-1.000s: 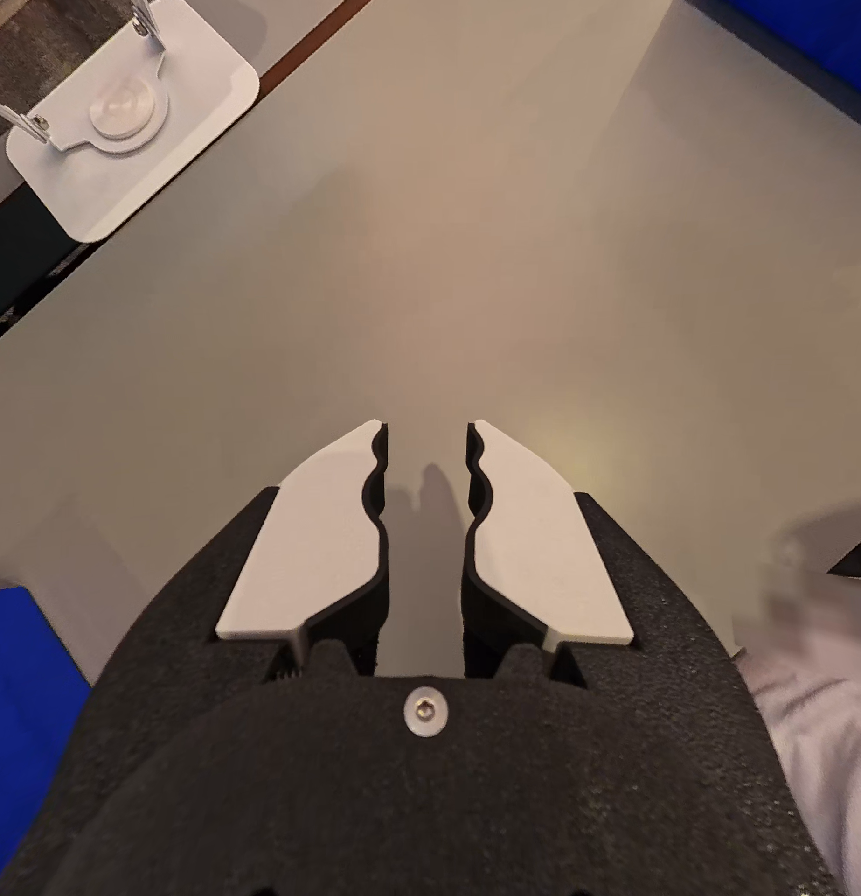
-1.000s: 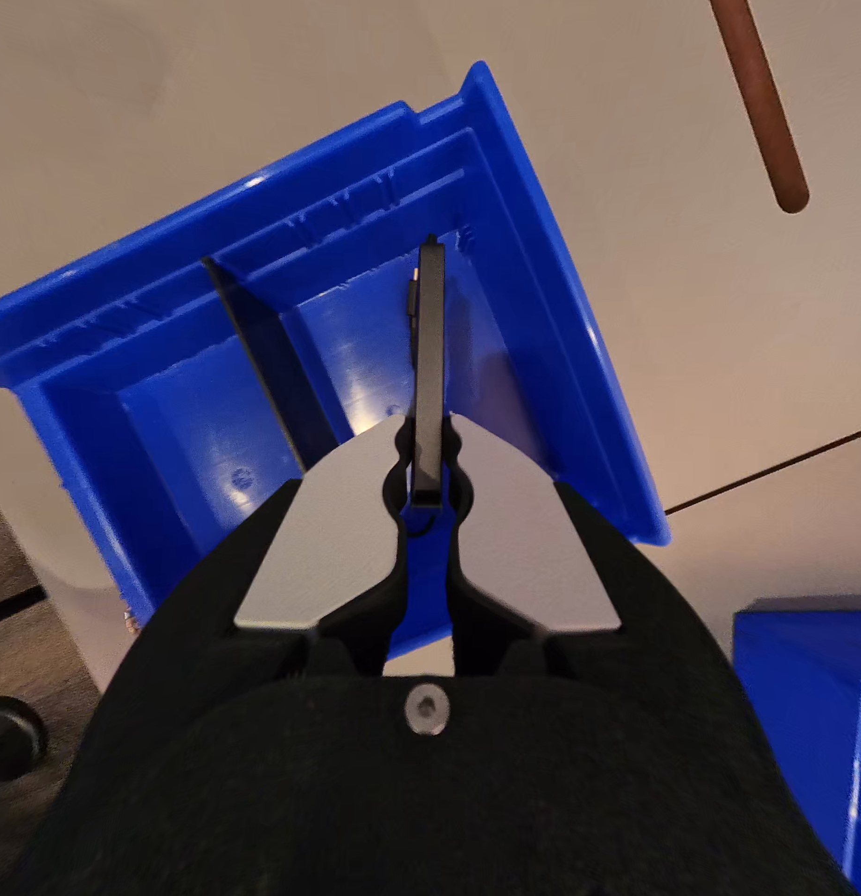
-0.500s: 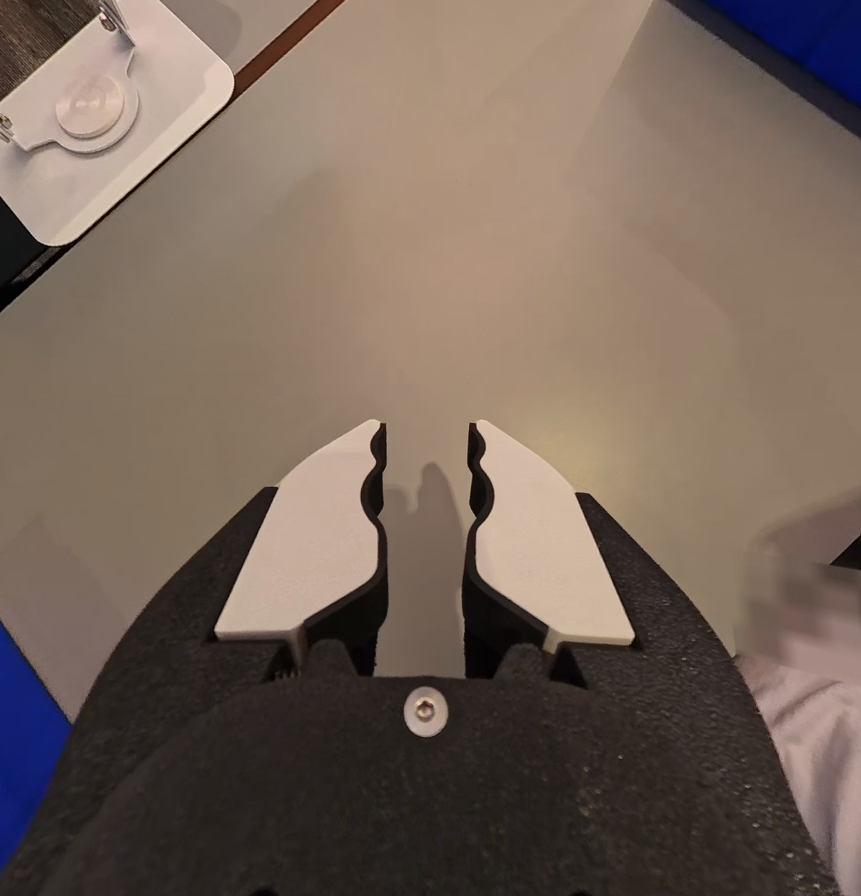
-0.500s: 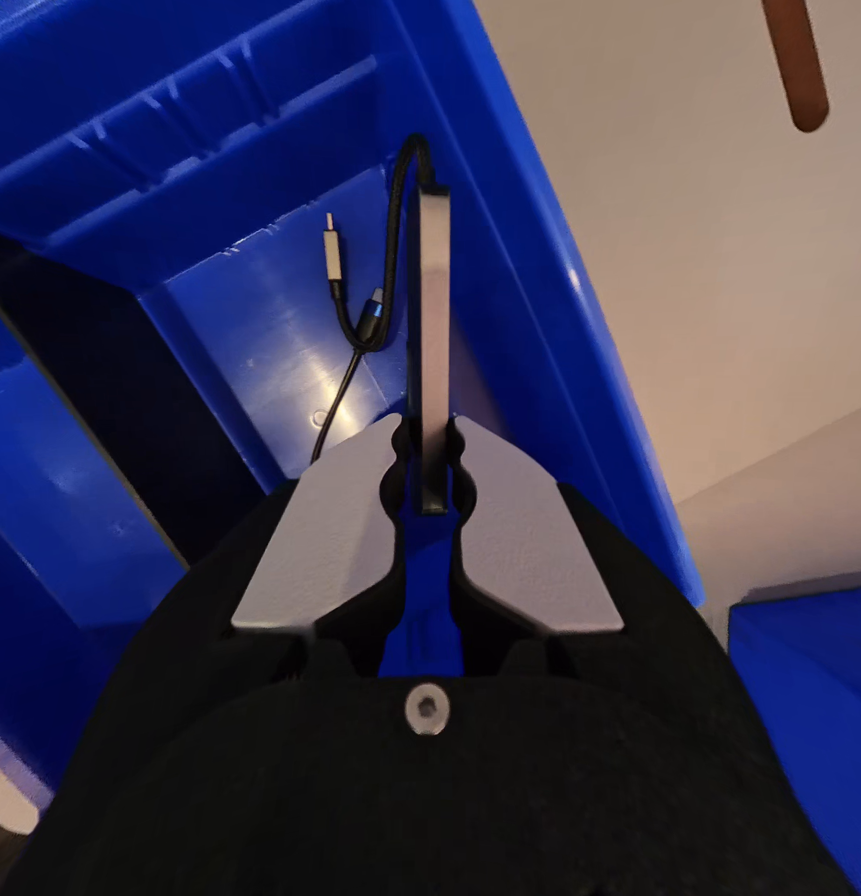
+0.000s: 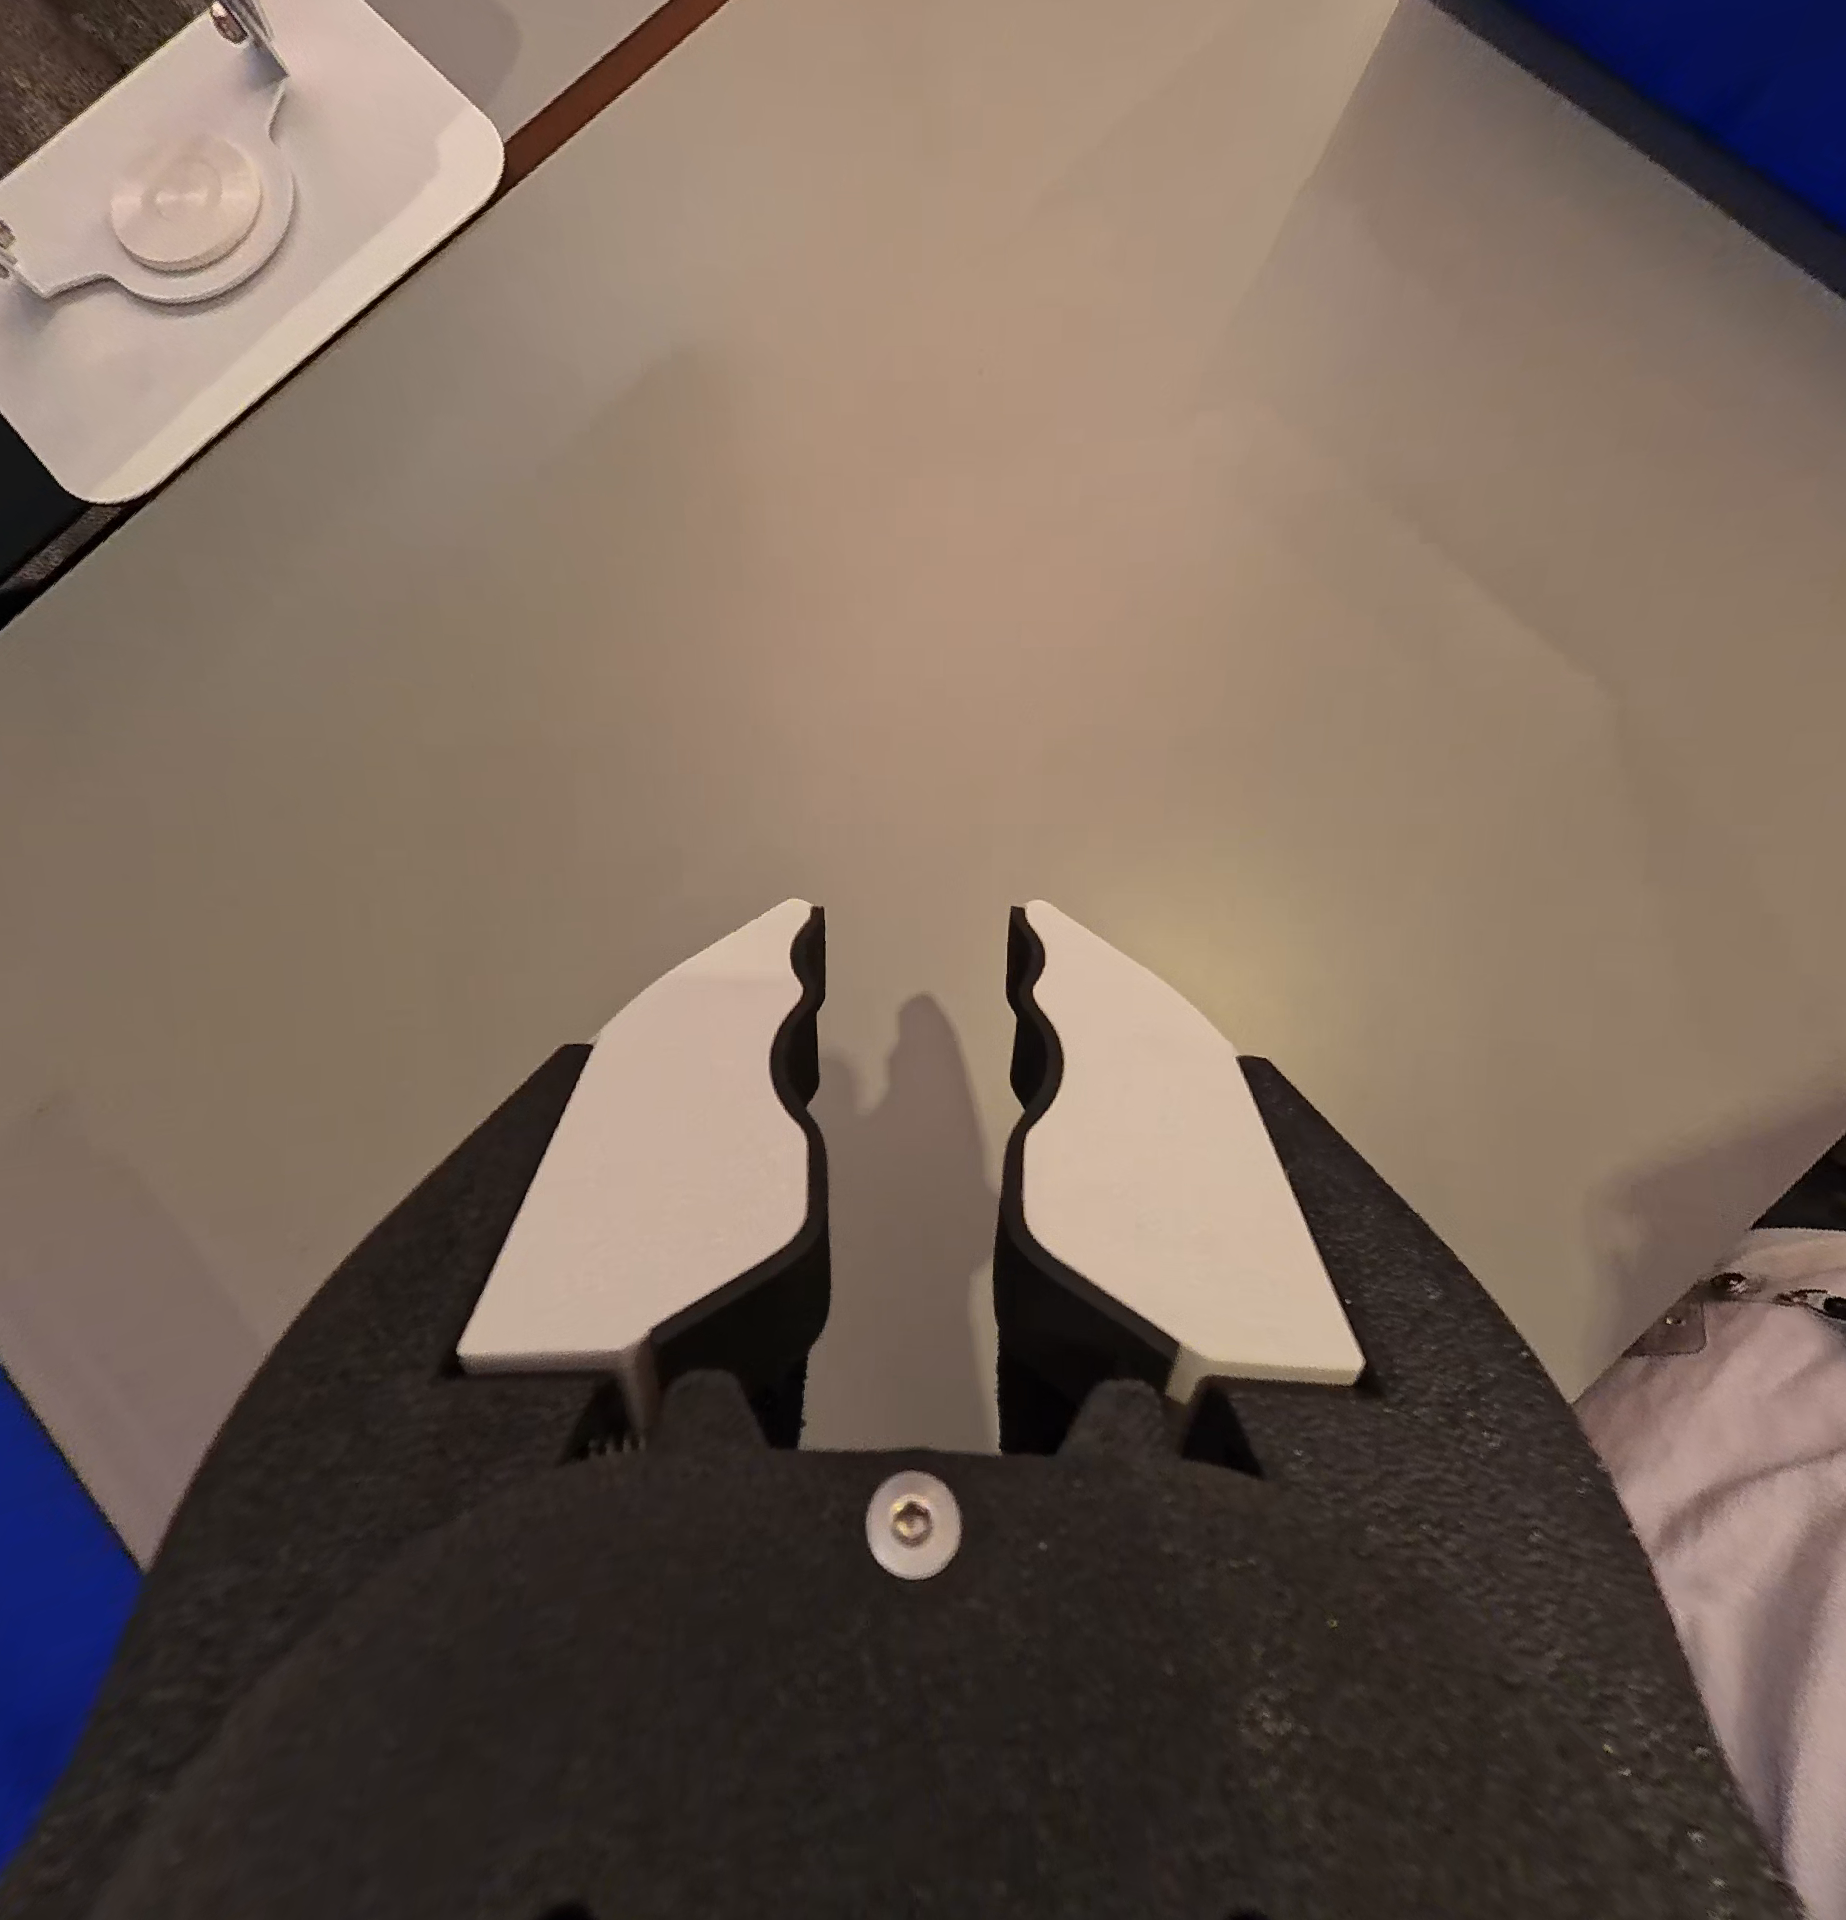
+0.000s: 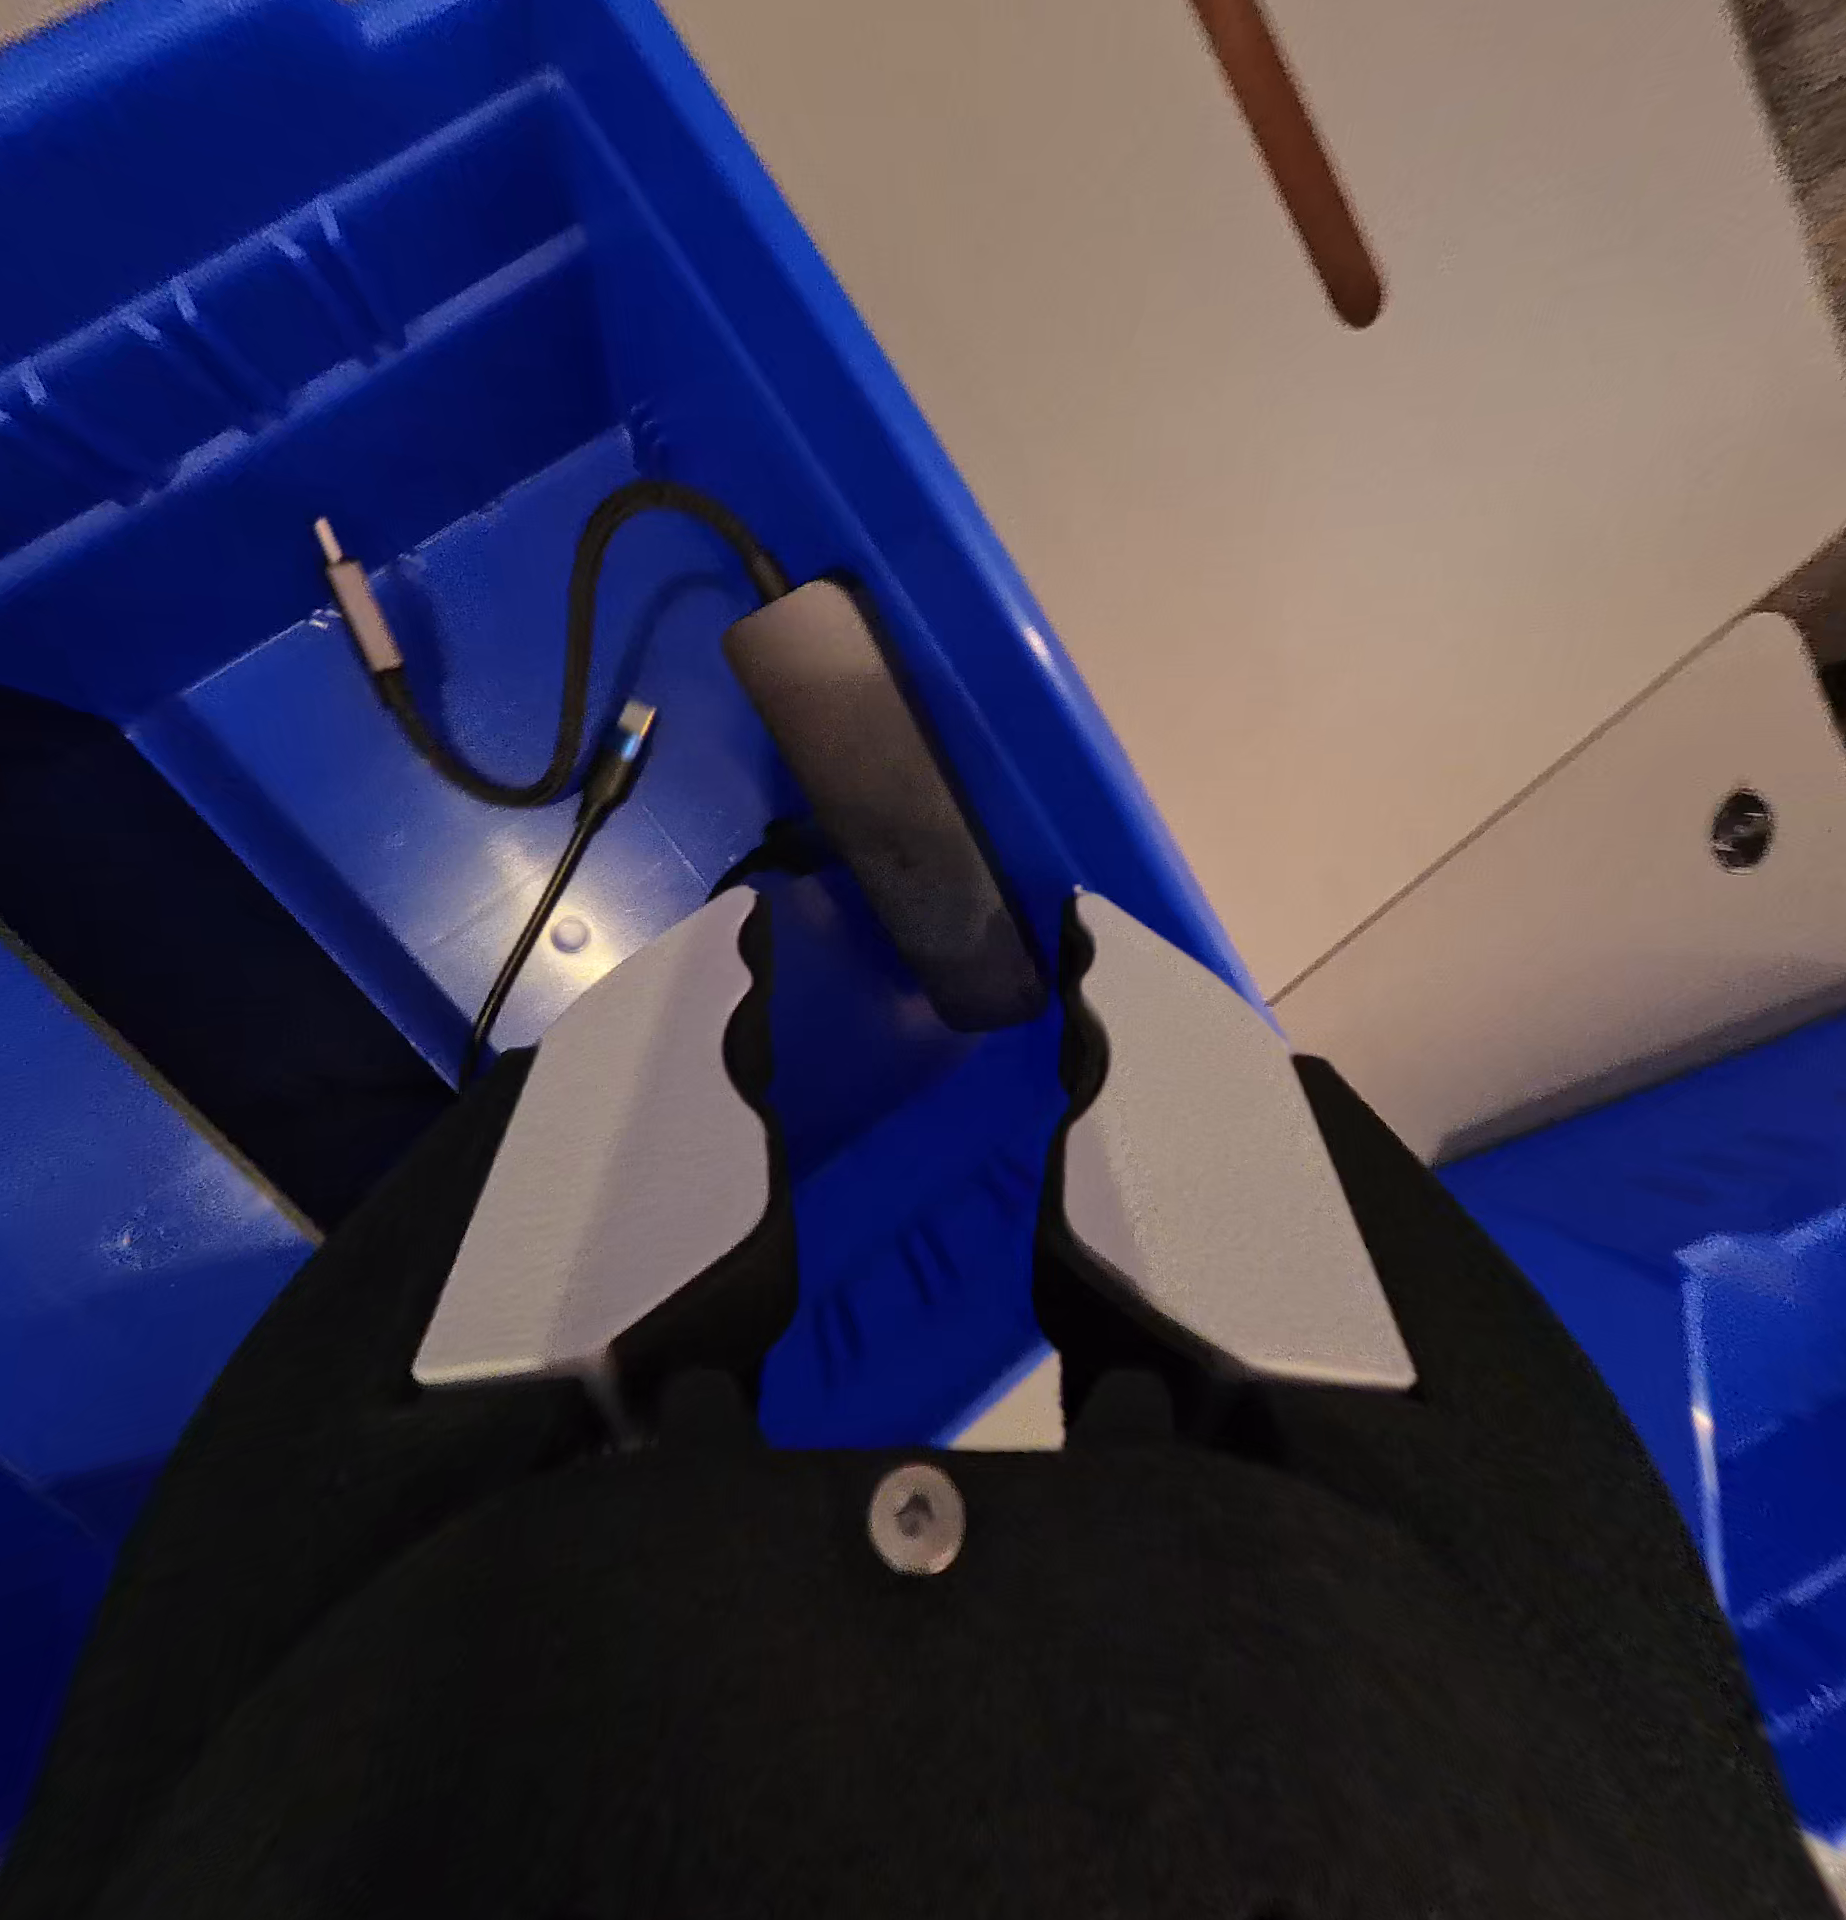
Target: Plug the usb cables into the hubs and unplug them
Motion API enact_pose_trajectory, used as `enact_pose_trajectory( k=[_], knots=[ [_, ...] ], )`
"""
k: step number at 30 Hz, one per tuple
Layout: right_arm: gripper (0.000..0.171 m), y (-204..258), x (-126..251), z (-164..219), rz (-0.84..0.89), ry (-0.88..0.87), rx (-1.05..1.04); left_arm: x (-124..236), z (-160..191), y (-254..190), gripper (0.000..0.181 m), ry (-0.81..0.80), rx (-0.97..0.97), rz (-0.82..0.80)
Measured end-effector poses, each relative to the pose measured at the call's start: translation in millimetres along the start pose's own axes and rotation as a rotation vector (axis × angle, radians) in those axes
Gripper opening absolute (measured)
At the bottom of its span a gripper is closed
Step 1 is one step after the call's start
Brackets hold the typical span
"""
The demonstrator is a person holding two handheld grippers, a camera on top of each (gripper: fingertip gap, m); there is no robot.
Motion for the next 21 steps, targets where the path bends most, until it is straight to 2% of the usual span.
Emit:
enact_pose_trajectory(
  k=[5,9,15,21],
  knots=[
    [0.06,-5,40,-24,0.147,-0.092,-0.016,-6,-6,6,0.035,-0.022,-0.012,-0.018],
    [0.069,22,89,-87,0.222,-0.336,-0.003,-19,-16,19,0.035,-0.021,-0.055,-0.094],
    [0.074,131,147,-213,0.147,-0.748,0.186,-37,-37,44,0.036,-0.021,-0.046,-0.186],
    [0.077,244,175,-303,-0.082,-1.037,0.313,-44,-47,74,0.036,-0.018,-0.021,-0.279]
  ],
)
Point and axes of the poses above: each gripper's, where its closed fingertips meet, x back along the fingers, z out of its underside, y = z × x across the jaws, the point moved 3 cm from there along x, back along the fingers, and after that the axes turned 5 degrees about z, right-handed, at the moved point
